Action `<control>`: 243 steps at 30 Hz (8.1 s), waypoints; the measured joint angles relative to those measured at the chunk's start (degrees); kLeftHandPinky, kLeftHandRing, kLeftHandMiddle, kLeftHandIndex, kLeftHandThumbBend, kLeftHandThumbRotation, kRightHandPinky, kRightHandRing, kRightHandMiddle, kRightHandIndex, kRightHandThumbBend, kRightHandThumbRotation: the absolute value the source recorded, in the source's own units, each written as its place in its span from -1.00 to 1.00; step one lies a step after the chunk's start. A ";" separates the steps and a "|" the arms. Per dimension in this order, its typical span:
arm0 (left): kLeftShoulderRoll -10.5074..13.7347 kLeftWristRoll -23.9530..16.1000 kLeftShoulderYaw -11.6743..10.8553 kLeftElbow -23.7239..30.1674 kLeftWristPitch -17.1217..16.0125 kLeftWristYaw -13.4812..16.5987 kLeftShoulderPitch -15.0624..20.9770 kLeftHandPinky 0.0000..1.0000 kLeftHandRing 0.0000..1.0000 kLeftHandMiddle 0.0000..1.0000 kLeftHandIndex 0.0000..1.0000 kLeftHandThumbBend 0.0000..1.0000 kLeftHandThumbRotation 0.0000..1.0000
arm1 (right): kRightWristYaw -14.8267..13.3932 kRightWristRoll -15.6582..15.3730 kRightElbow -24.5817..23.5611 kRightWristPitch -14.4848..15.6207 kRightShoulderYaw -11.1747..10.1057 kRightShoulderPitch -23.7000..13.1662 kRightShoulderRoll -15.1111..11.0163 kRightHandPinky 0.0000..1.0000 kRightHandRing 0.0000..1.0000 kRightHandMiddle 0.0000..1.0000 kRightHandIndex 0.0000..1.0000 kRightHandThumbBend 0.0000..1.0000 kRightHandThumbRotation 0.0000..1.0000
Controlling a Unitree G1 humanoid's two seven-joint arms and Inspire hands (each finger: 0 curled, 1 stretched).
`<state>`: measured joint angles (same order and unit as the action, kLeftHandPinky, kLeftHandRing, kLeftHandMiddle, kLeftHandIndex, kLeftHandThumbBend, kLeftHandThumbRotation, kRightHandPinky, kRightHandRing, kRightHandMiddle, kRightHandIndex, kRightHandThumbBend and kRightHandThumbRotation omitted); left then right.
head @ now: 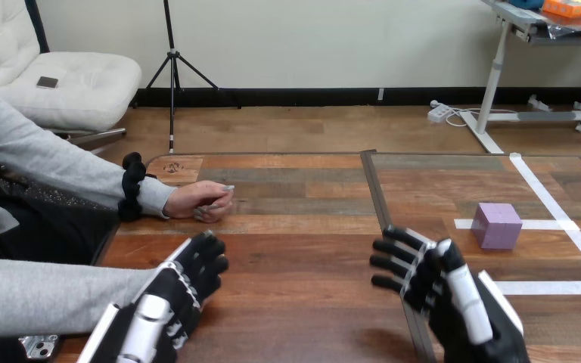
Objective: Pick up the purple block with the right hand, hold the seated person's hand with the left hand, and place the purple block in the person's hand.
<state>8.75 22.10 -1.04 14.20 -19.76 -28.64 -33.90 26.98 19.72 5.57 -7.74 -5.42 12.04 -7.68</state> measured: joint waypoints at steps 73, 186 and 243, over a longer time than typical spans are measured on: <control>-0.18 4.49 -1.94 -0.04 1.20 -0.56 0.19 0.82 0.86 0.85 0.83 0.07 0.87 | -8.82 -9.07 52.39 -9.84 -9.15 -41.69 -15.20 0.54 0.61 0.60 0.57 0.48 0.35; -0.30 4.49 -1.93 0.06 2.63 -1.76 0.10 0.84 0.82 0.80 0.83 0.04 0.88 | -26.26 -37.71 68.37 5.55 7.76 -59.41 -22.04 0.61 0.91 0.96 0.93 1.00 0.02; -0.02 4.42 -2.12 1.12 2.72 -1.62 0.18 0.88 0.79 0.72 0.65 0.04 0.91 | -27.27 -42.21 69.33 7.88 14.71 -59.37 -20.52 0.51 0.84 0.90 0.84 1.00 -0.46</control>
<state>8.73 26.52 -3.16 15.32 -17.04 -30.26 -33.72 -0.29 -22.49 74.91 0.14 9.28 -47.34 -28.20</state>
